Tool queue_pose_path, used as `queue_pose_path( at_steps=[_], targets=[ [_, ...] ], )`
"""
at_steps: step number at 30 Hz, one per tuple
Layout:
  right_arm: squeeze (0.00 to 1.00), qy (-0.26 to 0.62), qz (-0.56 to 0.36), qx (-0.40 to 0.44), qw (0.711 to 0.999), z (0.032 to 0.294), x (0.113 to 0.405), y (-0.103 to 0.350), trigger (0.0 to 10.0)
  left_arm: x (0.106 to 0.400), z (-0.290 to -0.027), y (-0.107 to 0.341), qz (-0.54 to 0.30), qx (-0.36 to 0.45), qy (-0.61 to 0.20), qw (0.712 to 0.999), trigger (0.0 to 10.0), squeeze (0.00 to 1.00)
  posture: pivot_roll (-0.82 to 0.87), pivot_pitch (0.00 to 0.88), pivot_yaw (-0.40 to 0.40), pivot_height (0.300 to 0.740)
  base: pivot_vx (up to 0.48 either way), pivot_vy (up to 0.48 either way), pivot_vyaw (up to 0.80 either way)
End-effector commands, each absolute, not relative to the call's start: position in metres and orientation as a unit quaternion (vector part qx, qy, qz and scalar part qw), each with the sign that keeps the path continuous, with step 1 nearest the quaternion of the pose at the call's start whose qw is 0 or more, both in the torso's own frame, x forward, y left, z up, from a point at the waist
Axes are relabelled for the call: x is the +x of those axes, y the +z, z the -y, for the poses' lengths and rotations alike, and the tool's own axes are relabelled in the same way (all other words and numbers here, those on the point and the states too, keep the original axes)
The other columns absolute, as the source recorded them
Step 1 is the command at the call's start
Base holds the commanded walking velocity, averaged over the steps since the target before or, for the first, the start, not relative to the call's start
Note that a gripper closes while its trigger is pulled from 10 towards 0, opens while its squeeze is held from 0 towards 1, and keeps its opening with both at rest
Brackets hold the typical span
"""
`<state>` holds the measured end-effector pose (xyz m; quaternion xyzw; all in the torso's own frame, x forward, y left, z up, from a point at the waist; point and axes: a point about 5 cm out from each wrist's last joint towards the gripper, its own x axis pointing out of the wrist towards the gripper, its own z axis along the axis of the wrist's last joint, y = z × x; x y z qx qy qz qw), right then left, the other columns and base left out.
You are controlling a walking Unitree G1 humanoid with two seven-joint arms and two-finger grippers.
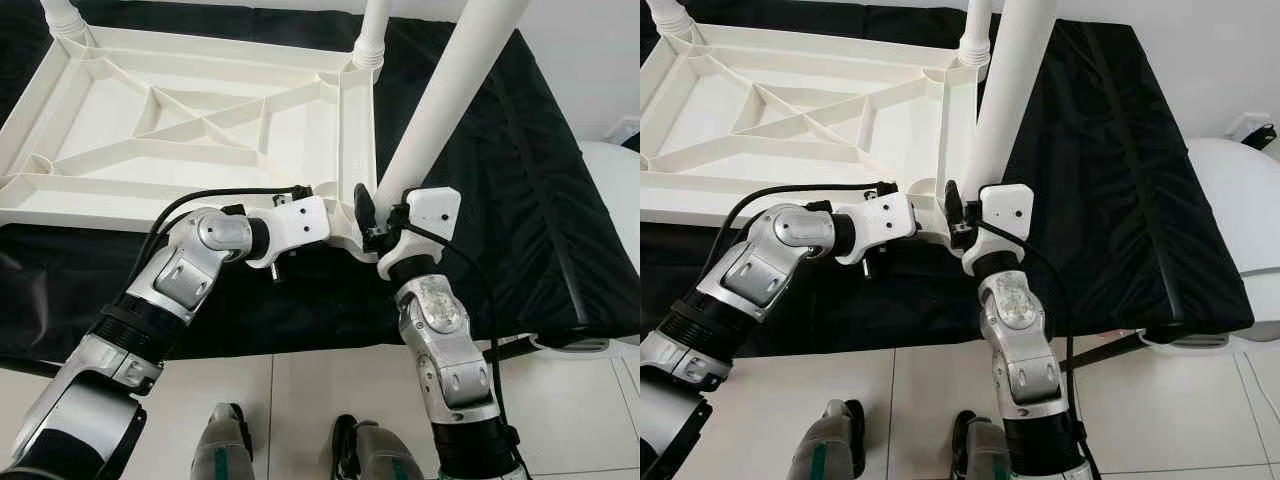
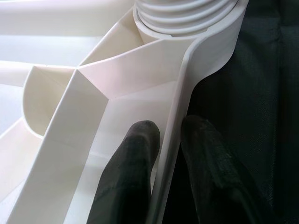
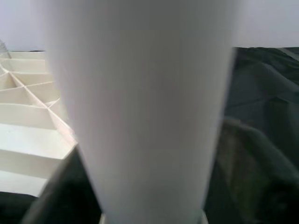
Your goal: Building children table
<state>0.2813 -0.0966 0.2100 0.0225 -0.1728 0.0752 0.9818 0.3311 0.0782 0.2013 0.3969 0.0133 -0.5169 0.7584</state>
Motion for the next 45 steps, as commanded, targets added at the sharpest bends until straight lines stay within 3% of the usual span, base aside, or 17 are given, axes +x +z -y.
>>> queue_pose_path(
  at_steps=[1, 8, 12, 13, 19, 22, 24, 30, 45],
  targets=[
    [1.00, 0.070, 0.159, 0.044, 0.984, 0.102, 0.279, 0.205, 10.0, 0.331, -0.079, 0.202, -0.009, 0.403, -0.510, 0.760, 10.0, 0.00, 0.08, 0.213, -0.024, 0.740, 0.000, 0.000, 0.00],
    [1.00, 0.097, 0.166, 0.047, 0.980, 0.110, 0.282, 0.208, 10.0, 0.331, -0.079, 0.202, -0.010, 0.402, -0.510, 0.760, 10.0, 0.00, 0.08, 0.219, -0.024, 0.740, 0.000, 0.000, 0.00],
    [1.00, 0.173, 0.170, 0.033, 0.970, 0.117, 0.288, 0.209, 10.0, 0.331, -0.079, 0.202, -0.010, 0.402, -0.510, 0.761, 10.0, 0.00, 0.08, 0.221, -0.023, 0.740, 0.000, 0.000, 0.00],
    [0.00, 0.198, 0.163, 0.040, 0.966, 0.120, 0.290, 0.208, 10.0, 0.331, -0.080, 0.202, -0.010, 0.402, -0.509, 0.761, 10.0, 0.00, 0.08, 0.222, -0.022, 0.740, 0.000, 0.000, 0.00],
    [0.00, 0.301, 0.144, 0.016, 0.942, 0.136, 0.300, 0.207, 10.0, 0.332, -0.079, 0.203, -0.009, 0.402, -0.510, 0.761, 10.0, 0.00, 0.07, 0.222, -0.021, 0.740, 0.000, 0.000, 0.00],
    [0.00, 0.379, 0.132, -0.014, 0.916, 0.141, 0.304, 0.206, 10.0, 0.332, -0.079, 0.203, -0.009, 0.402, -0.510, 0.761, 10.0, 0.00, 0.07, 0.223, -0.015, 0.740, 0.000, 0.000, 0.00],
    [0.00, 0.379, 0.132, -0.014, 0.916, 0.141, 0.304, 0.206, 10.0, 0.332, -0.079, 0.203, -0.009, 0.402, -0.510, 0.761, 10.0, 0.00, 0.07, 0.223, -0.015, 0.740, 0.000, 0.000, 0.00],
    [0.00, 0.477, 0.094, -0.053, 0.872, 0.151, 0.319, 0.204, 10.0, 0.332, -0.079, 0.203, -0.010, 0.402, -0.511, 0.760, 10.0, 0.00, 0.08, 0.225, -0.012, 0.740, 0.000, 0.000, 0.00],
    [0.00, 0.513, 0.111, -0.093, 0.846, 0.156, 0.342, 0.223, 10.0, 0.330, -0.081, 0.202, -0.013, 0.403, -0.509, 0.761, 10.0, 0.00, 0.10, 0.217, -0.017, 0.740, 0.000, 0.000, 0.00]
  ],
)
